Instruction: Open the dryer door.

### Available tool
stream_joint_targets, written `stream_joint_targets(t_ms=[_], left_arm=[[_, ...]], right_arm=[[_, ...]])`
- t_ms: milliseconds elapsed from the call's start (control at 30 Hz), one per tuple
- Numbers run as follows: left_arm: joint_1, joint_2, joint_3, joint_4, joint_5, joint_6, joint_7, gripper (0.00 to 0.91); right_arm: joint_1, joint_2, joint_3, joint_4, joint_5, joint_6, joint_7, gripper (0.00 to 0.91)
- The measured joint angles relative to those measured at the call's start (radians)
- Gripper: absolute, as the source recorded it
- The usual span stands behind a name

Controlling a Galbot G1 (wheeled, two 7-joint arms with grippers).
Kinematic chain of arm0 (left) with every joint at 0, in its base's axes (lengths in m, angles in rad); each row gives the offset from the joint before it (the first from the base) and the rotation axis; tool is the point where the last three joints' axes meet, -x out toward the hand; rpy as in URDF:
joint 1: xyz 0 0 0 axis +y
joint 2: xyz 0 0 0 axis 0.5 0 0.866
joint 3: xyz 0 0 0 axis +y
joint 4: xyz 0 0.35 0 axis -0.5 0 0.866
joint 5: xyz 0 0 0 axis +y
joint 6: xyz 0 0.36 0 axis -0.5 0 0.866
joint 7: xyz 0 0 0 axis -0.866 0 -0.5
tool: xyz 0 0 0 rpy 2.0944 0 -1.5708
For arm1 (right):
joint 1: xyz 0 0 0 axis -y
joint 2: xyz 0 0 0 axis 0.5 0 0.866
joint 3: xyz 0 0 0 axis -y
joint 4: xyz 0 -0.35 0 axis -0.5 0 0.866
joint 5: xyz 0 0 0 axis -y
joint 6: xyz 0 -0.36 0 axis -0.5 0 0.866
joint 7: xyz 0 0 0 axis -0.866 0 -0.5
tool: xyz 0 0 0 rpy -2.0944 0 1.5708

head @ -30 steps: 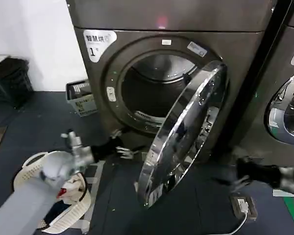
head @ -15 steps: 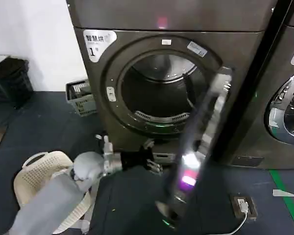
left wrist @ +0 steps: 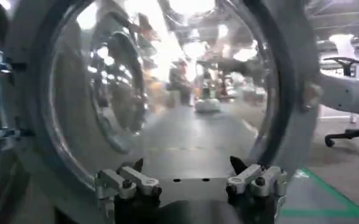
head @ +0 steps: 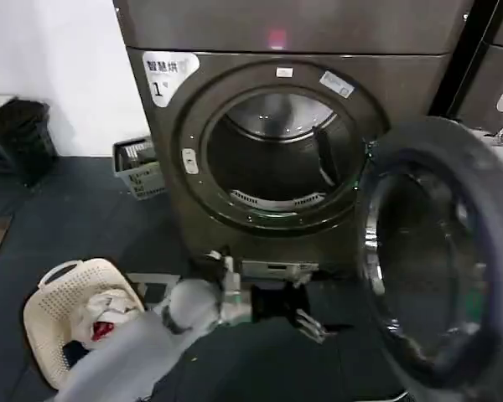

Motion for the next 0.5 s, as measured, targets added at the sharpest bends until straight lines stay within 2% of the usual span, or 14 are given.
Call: stream_joint_targets(t_ms=[167, 400, 500], left_arm=[[-0.059, -0.072, 0.085, 0.05, -0.006, 0.01, -0.053, 0.907], [-0.149, -0.189, 0.179, 0.138, 0.008, -0.014, -0.101, 0.907], [-0.178, -0.244, 0.207, 0.175, 0.058, -0.045, -0.134, 0.907]], right_arm=[[-0.048, 0.0, 0.086, -0.006, -0.021, -0.044, 0.061, 0.907], [-0.102, 0.023, 0.187, 0.016, -0.008, -0.041, 0.066, 0.907], [-0.112, 0.031, 0.209, 0.031, 0.005, -0.046, 0.067, 0.907]])
